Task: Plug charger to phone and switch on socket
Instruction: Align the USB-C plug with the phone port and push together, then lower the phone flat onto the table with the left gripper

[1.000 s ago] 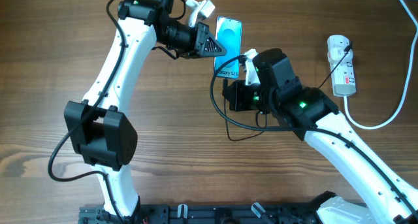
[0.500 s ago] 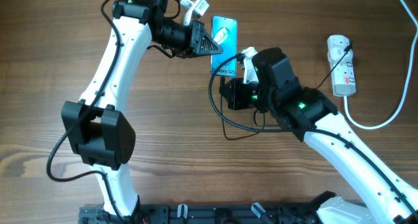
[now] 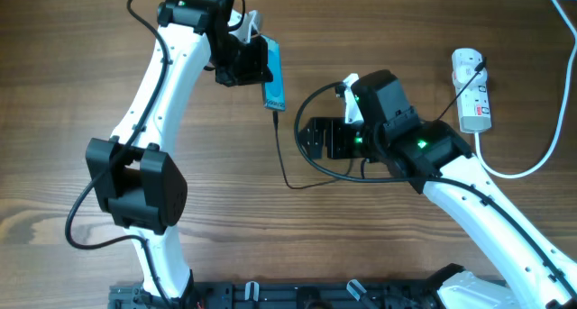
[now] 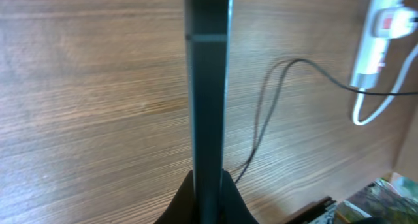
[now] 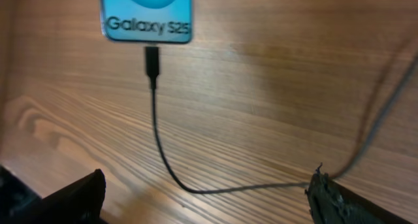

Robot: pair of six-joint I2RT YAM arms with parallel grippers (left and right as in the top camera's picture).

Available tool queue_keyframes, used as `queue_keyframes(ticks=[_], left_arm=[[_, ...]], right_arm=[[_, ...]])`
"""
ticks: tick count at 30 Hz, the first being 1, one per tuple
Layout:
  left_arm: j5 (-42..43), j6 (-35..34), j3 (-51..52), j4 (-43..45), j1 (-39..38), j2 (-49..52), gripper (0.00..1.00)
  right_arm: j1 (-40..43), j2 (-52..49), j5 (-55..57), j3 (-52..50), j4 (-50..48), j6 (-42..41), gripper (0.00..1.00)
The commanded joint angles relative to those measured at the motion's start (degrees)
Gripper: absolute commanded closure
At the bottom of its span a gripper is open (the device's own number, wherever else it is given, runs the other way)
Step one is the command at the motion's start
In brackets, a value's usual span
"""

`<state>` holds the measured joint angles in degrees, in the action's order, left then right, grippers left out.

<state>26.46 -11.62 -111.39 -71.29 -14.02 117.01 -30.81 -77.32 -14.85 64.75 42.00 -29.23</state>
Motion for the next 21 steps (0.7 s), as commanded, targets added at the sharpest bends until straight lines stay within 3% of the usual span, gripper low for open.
queue_keyframes(ticks=[1,4,9,13,21], left_arm=[[-2.54,-1.07,8.59,3.98,-0.33,0.00,0.96],[0.76,-1.05,17.27,9.68,-0.35,0.00,0.96],[2.43,-0.79,23.08,12.70,-1.42,0.02,0.96],[7.43,1.33,24.20,13.97,-3.91,0.11,0.96],[7.41,0.68,24.20,15.39,-4.90,1.44,0.96]], right_arm=[[0.13,0.72,2.19,0.92,2.93,0.68,0.00],[0.13,0.72,1.95,0.92,5.55,0.59,0.00],[0.13,0.70,0.42,0.44,5.60,0.59,0.00],[0.13,0.39,-0.17,0.37,5.84,0.59,0.00],[0.13,-0.07,-0.15,0.37,6.51,0.48,0.00]])
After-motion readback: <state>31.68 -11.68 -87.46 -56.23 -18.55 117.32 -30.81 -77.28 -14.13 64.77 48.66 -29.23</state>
